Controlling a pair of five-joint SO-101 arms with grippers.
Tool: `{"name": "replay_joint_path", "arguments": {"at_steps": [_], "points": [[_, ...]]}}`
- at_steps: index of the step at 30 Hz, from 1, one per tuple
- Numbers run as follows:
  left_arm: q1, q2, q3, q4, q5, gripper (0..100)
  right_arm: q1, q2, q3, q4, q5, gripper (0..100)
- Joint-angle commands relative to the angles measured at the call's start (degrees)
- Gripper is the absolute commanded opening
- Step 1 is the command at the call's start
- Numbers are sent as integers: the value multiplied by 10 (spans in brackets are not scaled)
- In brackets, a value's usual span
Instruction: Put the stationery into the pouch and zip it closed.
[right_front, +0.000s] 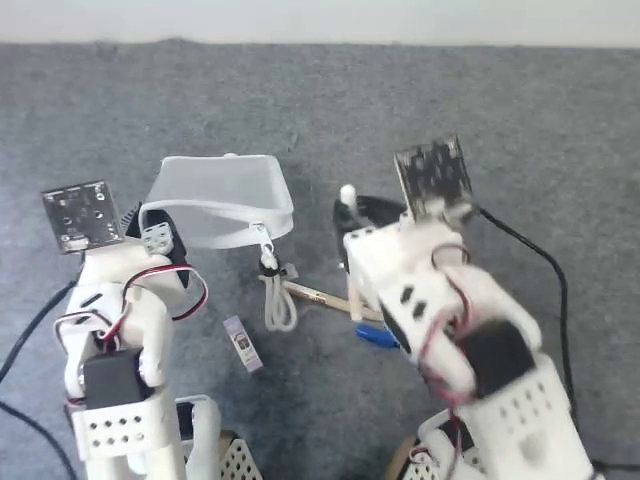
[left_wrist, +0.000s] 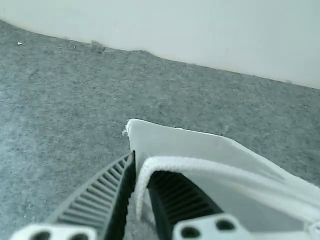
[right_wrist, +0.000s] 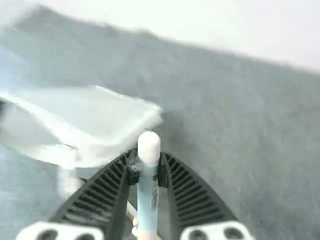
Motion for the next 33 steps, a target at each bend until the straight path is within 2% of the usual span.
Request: {"name": "replay_joint_path", "arguments": {"at_steps": [1,22,33], "points": [[2,-11,-34,1,-4,9,-36,-61,-11,-5,-4,6],[-1,-11,-33,1,-4,9,-161,-92,-7,-271,-4,6],[-2,-11,-33,0,-4,9,-161,-90,6,-308,-9,6]]}}
